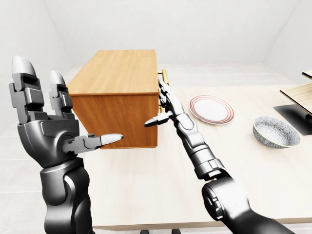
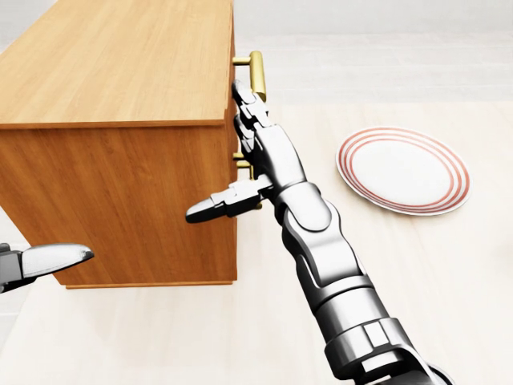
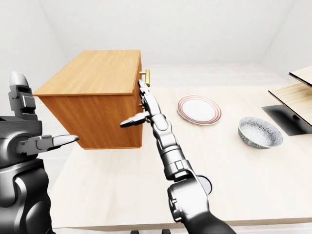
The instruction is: Close the top drawer of the cabinet.
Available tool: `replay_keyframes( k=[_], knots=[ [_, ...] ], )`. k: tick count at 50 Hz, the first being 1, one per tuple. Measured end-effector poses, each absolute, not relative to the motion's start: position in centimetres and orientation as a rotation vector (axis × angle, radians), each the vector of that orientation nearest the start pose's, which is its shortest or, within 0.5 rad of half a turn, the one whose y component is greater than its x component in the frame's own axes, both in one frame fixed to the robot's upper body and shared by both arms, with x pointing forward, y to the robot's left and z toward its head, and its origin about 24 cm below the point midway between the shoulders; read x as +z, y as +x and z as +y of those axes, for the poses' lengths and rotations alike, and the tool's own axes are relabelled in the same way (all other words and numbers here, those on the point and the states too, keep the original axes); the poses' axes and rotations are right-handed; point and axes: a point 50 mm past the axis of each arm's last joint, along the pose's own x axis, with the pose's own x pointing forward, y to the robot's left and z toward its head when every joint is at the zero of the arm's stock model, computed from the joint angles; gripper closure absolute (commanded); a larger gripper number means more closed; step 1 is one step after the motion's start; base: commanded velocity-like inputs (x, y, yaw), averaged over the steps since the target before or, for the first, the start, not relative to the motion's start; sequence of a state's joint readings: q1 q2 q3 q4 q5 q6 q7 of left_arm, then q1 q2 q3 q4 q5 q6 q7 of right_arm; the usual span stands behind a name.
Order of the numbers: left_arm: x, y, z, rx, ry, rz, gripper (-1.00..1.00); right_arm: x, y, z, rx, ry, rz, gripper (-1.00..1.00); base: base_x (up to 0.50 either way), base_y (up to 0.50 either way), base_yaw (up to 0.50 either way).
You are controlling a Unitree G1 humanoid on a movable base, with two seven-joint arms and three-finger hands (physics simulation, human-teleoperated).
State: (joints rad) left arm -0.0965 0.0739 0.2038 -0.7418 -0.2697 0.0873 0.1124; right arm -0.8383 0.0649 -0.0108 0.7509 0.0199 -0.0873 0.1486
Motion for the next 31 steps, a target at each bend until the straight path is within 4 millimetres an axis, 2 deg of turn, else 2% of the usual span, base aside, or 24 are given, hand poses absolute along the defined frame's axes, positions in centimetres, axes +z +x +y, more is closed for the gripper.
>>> replay_keyframes(
  k=[31],
  knots=[
    [21.71, 20.51, 19.00, 0.136, -0.170, -0.759, -1.00, 13.58, 38.49, -4.96, 0.411, -0.011, -0.121, -1.00, 0.00, 0.00, 0.00]
  ],
)
